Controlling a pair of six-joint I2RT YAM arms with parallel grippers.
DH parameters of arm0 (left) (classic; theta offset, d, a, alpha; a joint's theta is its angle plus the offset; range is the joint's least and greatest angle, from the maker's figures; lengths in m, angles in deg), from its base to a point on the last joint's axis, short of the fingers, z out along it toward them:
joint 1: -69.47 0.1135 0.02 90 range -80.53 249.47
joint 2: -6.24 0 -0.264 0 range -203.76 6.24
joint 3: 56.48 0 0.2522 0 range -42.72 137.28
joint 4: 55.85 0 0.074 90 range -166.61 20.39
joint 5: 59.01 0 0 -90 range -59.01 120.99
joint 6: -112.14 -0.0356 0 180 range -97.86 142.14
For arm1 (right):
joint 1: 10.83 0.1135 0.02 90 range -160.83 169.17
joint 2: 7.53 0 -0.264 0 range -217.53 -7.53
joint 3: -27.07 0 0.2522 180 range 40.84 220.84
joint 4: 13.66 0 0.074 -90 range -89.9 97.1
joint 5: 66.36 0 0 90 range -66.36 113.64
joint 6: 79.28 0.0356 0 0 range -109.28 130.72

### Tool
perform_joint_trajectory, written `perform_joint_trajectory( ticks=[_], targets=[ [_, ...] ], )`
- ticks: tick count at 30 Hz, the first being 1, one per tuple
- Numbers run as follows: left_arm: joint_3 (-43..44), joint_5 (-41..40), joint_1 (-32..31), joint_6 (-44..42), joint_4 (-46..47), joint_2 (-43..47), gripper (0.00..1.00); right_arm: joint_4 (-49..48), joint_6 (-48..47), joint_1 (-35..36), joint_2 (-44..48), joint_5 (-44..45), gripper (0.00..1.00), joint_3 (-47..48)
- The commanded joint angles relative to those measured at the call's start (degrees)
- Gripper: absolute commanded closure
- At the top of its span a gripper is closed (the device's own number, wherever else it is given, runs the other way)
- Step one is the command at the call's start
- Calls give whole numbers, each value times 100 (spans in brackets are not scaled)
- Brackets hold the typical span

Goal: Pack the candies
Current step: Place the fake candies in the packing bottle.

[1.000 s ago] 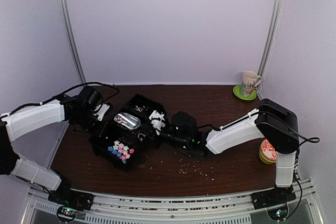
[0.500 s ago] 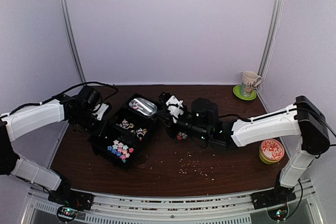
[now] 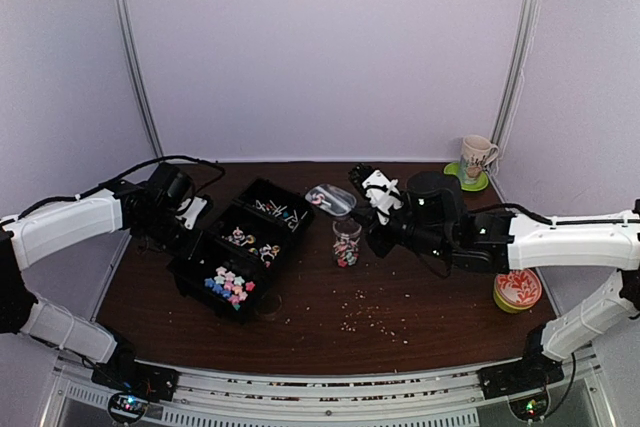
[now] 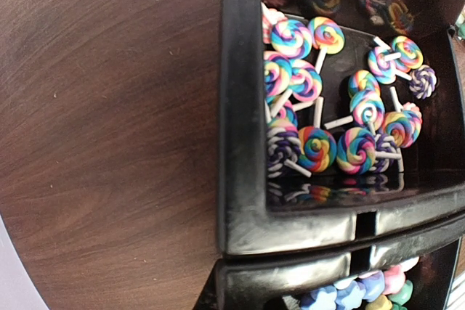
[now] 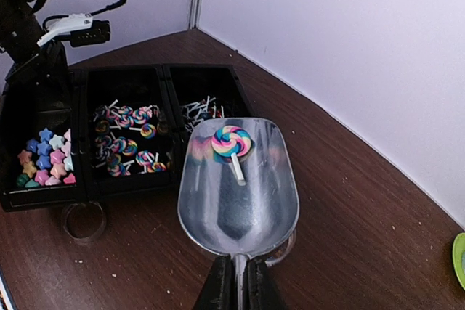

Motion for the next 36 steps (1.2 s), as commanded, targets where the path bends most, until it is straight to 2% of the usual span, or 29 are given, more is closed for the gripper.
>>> perform_joint_trajectory(
  ticks=[1,13,36],
  targets=[
    [404,285,68,155,959,253,100,1382,222,-103,408,357,100,144],
    [413,352,65,146,954,221,100,3180,373,-253,534,593,100,790],
    [413,384,62,137,954,203,100,4692,198,-335,-459,549,100,2242]
  ],
)
